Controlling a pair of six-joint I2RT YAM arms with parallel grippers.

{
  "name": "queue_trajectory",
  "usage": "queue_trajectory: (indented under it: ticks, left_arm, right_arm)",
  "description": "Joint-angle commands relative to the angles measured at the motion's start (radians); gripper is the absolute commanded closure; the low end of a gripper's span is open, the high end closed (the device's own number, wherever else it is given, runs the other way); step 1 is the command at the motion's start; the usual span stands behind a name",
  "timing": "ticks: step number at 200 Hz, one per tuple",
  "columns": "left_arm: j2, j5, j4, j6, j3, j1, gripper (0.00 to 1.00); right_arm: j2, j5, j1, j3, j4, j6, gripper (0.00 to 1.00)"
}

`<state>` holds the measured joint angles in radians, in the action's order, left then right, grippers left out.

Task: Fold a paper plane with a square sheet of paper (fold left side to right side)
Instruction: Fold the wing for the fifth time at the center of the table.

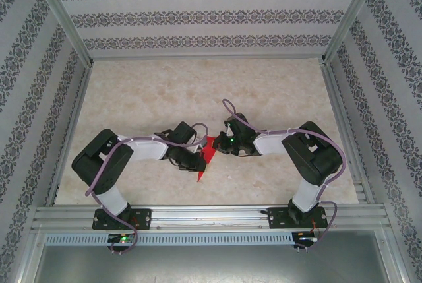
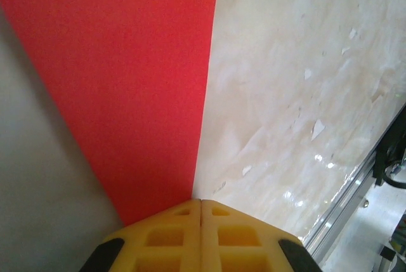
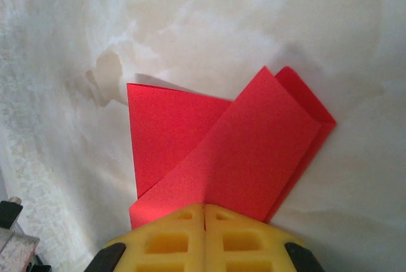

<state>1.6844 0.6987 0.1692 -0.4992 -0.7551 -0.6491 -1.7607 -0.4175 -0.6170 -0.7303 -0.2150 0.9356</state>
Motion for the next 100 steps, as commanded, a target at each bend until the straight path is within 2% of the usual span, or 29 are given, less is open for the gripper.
queue_trajectory:
  ticks: [1,100]
  left_arm:
    - [-0.029,0.003,0.109,0.053,0.025,-0.018,1.0]
    - [-0.106,0.018,0.171,0.092,0.091,-0.026,1.0]
  right_arm:
    - [-0.068,0.068,0.007,0.043,0.115,-0.024,1.0]
    - [-0.062,0.066,0.012,0.049,0.117,-0.021,1.0]
